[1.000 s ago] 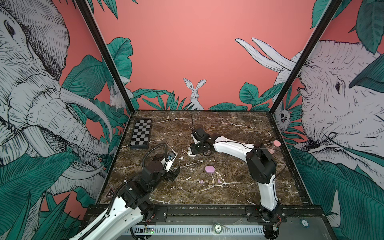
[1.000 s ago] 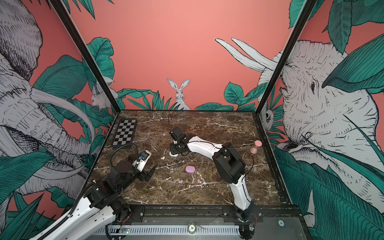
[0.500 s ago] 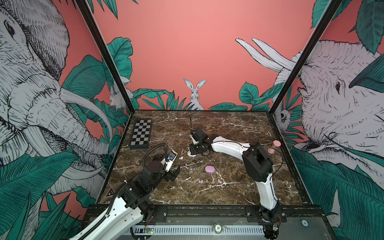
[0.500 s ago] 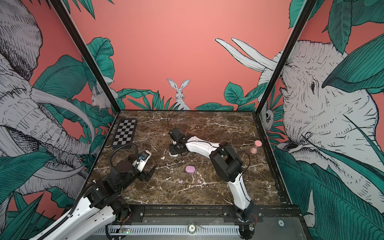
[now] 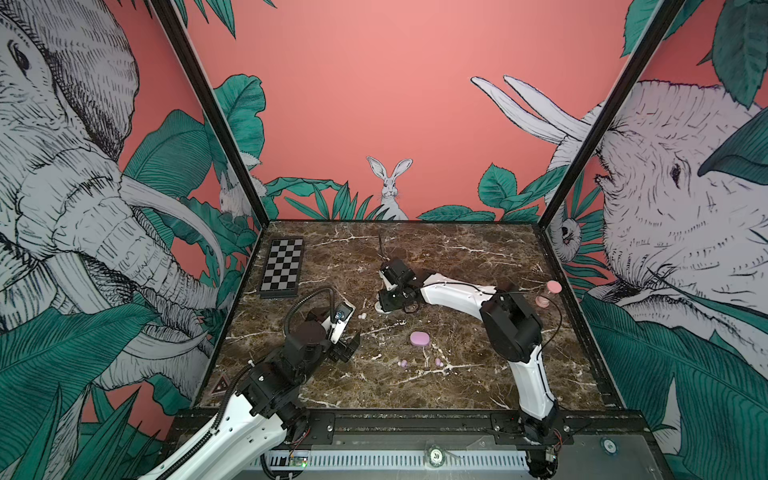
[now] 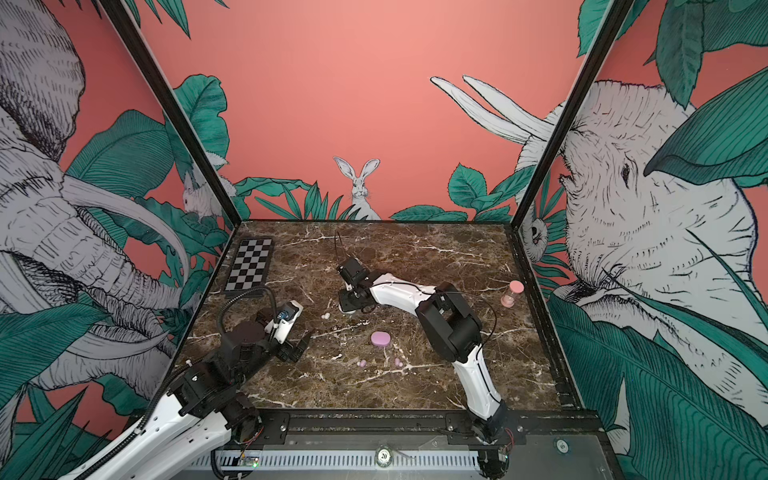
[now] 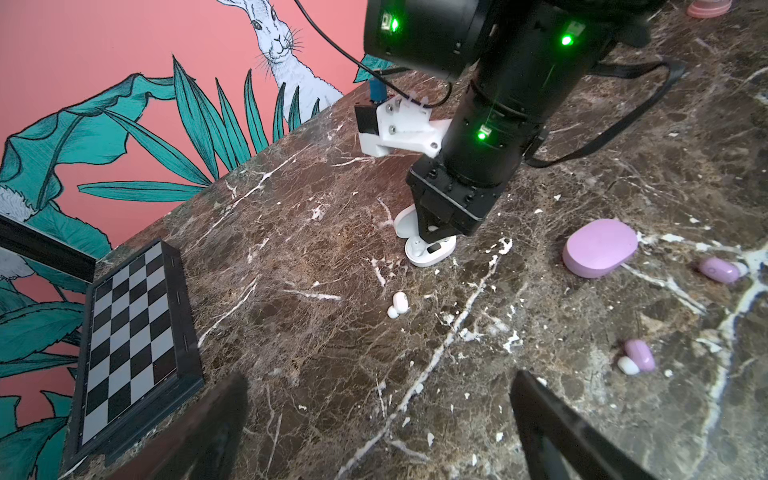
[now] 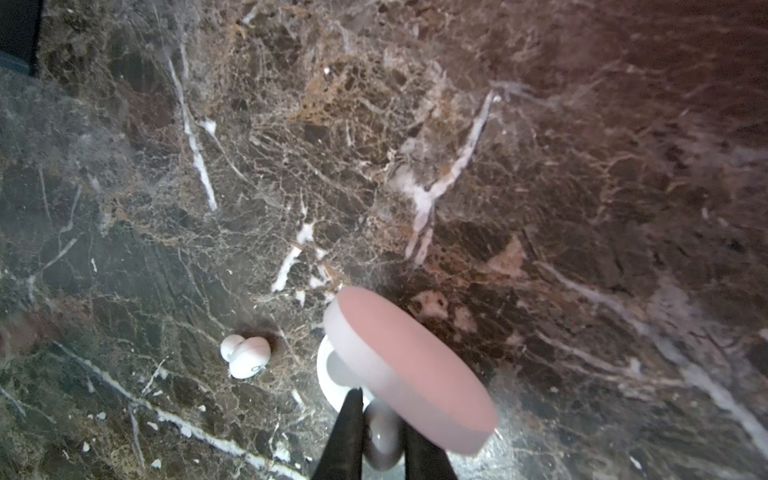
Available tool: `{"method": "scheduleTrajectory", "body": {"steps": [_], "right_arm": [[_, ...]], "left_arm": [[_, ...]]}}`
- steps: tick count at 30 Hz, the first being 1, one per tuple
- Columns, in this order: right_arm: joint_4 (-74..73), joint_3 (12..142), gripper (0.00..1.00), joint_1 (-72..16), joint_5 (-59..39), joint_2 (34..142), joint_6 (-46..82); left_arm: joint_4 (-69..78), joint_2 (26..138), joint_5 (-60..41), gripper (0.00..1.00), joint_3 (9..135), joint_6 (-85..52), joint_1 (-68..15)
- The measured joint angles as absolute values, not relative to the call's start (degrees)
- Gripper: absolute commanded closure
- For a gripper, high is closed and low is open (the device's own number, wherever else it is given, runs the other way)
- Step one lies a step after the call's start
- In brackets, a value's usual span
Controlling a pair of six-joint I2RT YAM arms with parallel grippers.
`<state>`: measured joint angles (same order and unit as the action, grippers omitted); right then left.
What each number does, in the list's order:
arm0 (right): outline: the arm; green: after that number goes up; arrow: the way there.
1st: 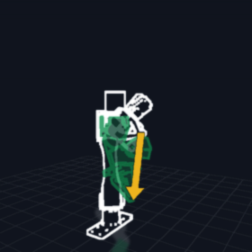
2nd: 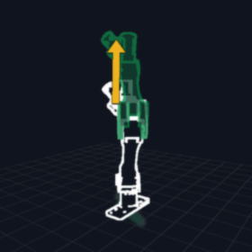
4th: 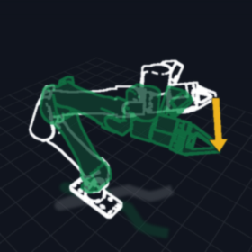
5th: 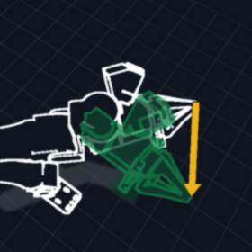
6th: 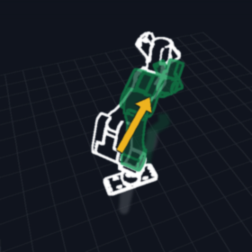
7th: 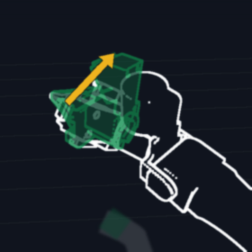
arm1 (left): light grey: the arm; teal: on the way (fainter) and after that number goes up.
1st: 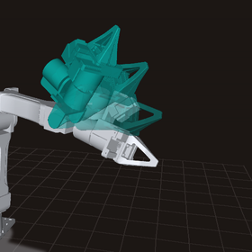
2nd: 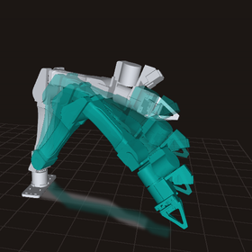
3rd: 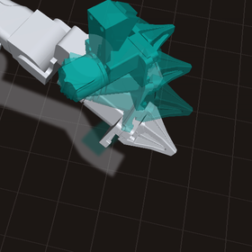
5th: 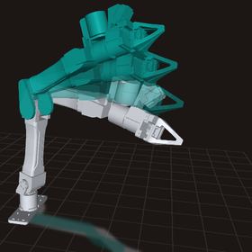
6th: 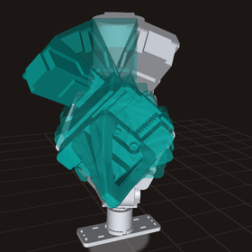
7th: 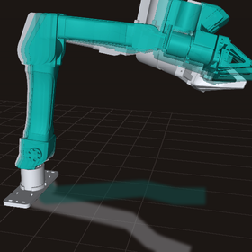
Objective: Insert the wireless bluetooth earbuds into the charging case
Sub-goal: 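Lower the held white earbud into a slot of the open white case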
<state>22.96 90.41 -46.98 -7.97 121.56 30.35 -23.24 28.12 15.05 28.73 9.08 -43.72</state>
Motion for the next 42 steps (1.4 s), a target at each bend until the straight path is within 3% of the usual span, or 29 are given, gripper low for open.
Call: {"method": "scheduleTrajectory", "body": {"steps": [42], "right_arm": [[21.5,89.1,0.79,-47.0,-8.0,121.7,31.4]], "left_arm": [[-23.2,28.9,15.0,0.01,28.7,9.1,-43.7]]}}
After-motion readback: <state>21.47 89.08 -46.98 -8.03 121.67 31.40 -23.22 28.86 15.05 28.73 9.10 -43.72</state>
